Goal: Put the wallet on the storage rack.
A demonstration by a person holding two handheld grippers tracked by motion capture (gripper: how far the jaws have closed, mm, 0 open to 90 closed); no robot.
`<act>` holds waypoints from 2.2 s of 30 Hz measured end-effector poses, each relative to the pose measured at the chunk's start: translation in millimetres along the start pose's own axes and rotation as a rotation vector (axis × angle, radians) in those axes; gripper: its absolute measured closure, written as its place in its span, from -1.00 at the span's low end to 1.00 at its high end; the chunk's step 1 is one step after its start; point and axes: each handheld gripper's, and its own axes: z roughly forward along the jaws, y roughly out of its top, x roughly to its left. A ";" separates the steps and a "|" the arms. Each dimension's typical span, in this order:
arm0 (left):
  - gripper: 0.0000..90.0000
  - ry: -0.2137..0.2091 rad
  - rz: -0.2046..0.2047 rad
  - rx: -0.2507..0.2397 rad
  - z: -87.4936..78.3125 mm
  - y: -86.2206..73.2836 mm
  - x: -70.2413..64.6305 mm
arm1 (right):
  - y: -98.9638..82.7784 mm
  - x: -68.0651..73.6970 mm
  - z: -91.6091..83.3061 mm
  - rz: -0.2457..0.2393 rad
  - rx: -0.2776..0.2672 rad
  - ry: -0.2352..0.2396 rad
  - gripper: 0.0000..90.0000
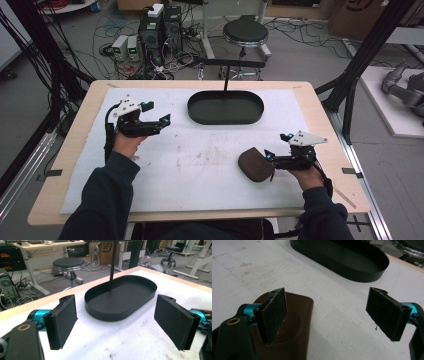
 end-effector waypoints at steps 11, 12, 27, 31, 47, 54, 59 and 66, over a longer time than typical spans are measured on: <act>-0.60 0.039 0.033 0.008 -23.3 -33.8 -11.5 | 0.0 13.5 7.1 0.052 0.026 0.084 -0.62; -0.60 0.042 0.031 0.006 -23.9 -37.4 -12.9 | 0.6 16.6 9.7 0.042 0.030 0.087 -0.62; -0.59 0.039 0.010 0.077 -21.1 -54.0 -11.5 | -4.1 34.6 42.8 0.035 0.195 0.138 -0.62; -0.59 0.043 0.005 0.077 -22.5 -53.7 -10.9 | -5.4 34.1 47.0 0.039 0.214 0.157 -0.63; -0.55 0.058 -0.015 0.097 -23.0 -55.7 -6.3 | -0.8 32.2 50.3 0.042 0.234 0.257 -0.29; -0.53 0.070 -0.028 0.086 -26.7 -57.1 -3.5 | 8.8 27.3 33.9 0.058 0.148 0.265 0.26; -0.52 0.070 -0.030 0.064 -29.4 -56.8 -1.8 | 17.8 23.9 18.5 -0.022 0.092 0.065 0.43; -0.52 0.064 -0.030 0.052 -30.7 -57.0 -0.8 | 16.9 30.3 25.6 -0.102 0.151 0.016 0.44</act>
